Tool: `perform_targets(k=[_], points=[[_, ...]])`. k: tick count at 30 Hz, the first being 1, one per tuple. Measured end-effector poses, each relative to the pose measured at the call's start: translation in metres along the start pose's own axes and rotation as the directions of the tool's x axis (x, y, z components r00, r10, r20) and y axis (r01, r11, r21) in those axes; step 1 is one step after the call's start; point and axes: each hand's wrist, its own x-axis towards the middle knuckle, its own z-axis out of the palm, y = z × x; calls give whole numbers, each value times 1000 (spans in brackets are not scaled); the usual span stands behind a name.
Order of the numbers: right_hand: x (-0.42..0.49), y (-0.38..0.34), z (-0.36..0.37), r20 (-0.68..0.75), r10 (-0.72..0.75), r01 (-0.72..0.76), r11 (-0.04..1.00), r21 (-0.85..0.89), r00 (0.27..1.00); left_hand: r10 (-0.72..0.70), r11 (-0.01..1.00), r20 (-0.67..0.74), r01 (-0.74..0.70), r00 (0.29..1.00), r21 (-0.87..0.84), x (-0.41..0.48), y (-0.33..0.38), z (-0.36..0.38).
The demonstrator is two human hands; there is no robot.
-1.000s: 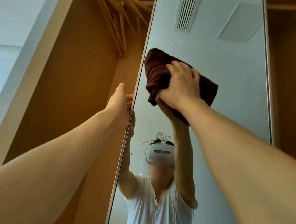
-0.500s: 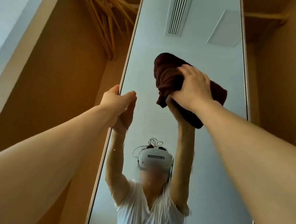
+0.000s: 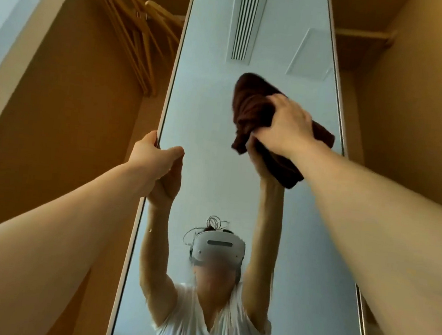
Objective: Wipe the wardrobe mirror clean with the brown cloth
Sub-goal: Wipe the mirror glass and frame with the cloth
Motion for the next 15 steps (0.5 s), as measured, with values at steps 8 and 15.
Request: perform_targets(k=[8,15], points=[[-106,-7,17,69,-443,443,896,19,894,24,998,-2,-24,1000,62,0,-1,1],[-38,31,-5,-70,70,-71,997,-5,995,-65,991,11,63,998,118,-1,5,1]])
